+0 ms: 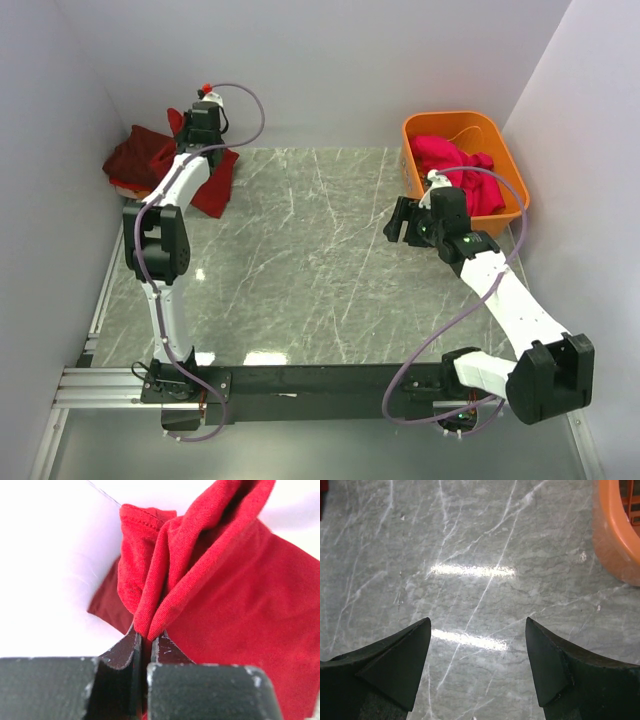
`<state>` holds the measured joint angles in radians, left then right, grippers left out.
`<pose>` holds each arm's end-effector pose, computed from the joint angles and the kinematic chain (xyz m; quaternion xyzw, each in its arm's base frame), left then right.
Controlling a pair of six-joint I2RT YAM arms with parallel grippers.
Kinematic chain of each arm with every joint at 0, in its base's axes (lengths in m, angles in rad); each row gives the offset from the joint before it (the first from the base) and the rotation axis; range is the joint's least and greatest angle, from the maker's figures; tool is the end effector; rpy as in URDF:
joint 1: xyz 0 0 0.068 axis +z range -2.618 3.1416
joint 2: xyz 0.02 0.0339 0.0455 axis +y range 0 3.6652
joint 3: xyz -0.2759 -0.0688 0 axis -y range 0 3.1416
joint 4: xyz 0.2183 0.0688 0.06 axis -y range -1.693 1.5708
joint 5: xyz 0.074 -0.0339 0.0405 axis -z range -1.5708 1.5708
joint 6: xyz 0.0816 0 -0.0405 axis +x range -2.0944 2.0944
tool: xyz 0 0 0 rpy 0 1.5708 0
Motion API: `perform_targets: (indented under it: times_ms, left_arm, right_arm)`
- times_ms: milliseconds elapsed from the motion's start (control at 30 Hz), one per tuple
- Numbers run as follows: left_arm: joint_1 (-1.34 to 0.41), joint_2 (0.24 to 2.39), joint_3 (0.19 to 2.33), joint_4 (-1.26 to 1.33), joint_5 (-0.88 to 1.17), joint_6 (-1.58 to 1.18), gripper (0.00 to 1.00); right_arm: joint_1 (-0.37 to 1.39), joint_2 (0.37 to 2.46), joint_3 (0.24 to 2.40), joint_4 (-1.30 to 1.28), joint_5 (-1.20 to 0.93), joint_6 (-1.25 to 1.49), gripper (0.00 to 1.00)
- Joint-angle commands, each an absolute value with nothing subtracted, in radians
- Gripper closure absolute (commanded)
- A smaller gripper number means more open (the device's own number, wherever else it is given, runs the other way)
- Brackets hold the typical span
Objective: Fold and stack the t-shirts
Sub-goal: Neatly place the folded tshirt to the corner
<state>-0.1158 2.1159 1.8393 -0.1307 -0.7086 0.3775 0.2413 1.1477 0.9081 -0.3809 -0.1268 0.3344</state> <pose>0.5170 -0.0067 0.2937 0.0065 0.8064 0.3546 0.4731 0.2491 0.0719 0.2815 0.0123 0.8878 0.1836 0.4218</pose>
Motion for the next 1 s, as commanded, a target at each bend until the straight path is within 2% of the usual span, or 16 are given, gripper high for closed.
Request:
perform_targets:
  times_ms: [0,567,967]
  left_arm:
    - [-0.110,2.062,1.896,-0.041,-0.713,0.437,0.99]
    - [-0.106,1.941,1.973,-0.202,-0.516,0.327,0.99]
    - [-0.103,1.956,2.095,-0.294,-0.523,0.299,0.99]
  right_arm:
    - [0.236,1.160,0.920,-0.345,-0.113,0.324,0.18]
    - [0.236,1.170,0.920,-0.341,-0.115,0.319,0.18]
    - [0.235,1.164,0.923,-0.357,-0.110,0.319,0.17]
